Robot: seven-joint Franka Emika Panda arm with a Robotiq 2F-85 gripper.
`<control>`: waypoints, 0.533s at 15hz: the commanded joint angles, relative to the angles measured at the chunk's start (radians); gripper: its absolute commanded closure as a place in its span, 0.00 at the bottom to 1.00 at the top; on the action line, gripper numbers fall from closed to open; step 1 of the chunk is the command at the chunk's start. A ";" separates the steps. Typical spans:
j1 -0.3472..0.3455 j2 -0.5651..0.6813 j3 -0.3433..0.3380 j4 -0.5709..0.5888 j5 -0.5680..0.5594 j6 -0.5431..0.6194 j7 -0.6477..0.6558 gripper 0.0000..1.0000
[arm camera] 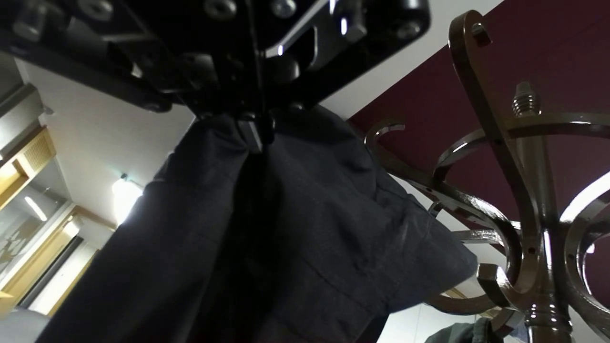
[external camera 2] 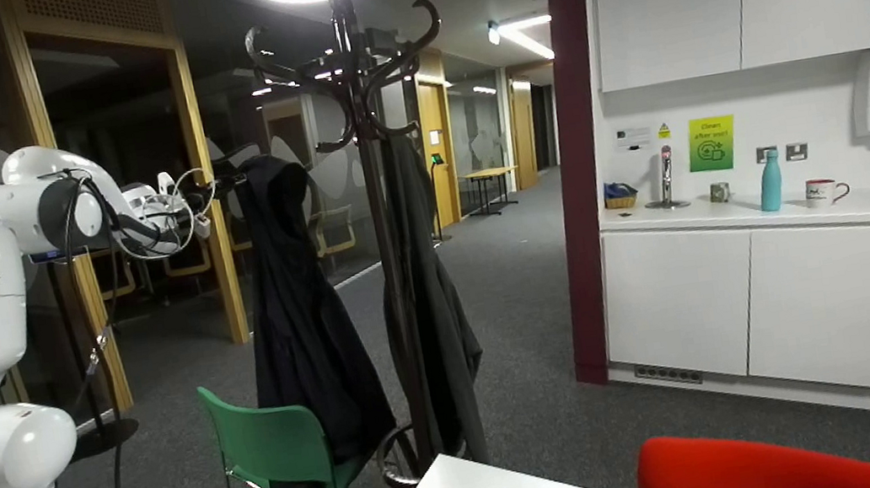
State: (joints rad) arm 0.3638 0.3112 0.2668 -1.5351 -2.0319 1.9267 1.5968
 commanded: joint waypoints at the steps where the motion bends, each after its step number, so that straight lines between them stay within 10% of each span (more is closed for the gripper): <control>1: 0.018 -0.016 0.015 -0.001 -0.023 -0.003 -0.025 1.00; 8: 0.043 -0.088 0.064 -0.070 0.051 -0.001 -0.029 1.00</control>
State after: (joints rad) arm 0.4026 0.3005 0.3167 -1.5509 -2.0099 1.9265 1.5935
